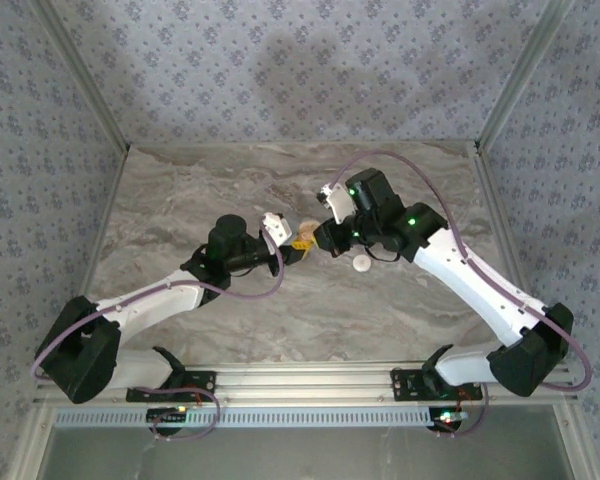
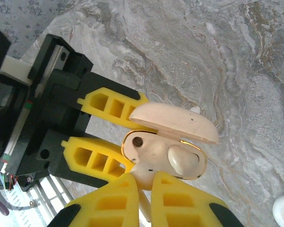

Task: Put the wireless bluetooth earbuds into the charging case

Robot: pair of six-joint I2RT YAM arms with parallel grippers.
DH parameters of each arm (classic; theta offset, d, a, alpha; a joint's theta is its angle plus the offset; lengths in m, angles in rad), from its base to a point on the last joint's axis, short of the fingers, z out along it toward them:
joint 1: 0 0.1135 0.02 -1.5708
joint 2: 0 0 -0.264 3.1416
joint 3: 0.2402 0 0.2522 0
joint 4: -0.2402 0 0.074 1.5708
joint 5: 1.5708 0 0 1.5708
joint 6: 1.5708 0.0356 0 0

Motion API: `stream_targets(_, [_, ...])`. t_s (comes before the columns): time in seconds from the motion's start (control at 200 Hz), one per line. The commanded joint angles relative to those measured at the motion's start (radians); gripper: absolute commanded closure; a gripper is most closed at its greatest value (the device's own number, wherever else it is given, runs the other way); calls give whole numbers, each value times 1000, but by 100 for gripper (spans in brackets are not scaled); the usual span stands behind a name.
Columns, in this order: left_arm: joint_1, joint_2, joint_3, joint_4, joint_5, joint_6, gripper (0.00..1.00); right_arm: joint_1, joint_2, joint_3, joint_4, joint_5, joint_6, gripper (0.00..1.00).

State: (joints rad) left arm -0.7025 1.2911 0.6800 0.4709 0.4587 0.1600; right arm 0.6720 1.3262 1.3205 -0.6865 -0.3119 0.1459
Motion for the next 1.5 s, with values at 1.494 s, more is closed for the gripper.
stream_targets(1.494, [40,-106,-104,-62,-209,-27,85,-28,274,-268,-235,193,347,62])
